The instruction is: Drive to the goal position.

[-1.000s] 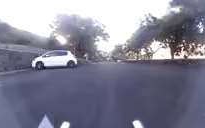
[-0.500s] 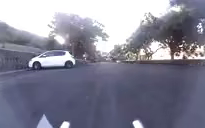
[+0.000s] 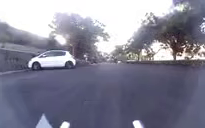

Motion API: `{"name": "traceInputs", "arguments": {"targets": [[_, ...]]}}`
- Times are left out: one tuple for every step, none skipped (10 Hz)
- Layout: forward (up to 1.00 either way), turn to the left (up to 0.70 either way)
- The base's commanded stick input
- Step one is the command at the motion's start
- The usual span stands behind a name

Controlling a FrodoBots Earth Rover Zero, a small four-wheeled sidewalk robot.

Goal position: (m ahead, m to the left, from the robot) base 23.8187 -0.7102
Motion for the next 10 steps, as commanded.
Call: {"name": "traceInputs", "arguments": {"targets": [[0.50, -0.06], [0.50, -0.15], [0.50, -0.24], [0.50, -0.33], [0.50, -0.42], [0.50, -0.45], [0.50, -0.12], [0.50, -0.07], [0.50, -0.02], [0.50, 0.00]]}}
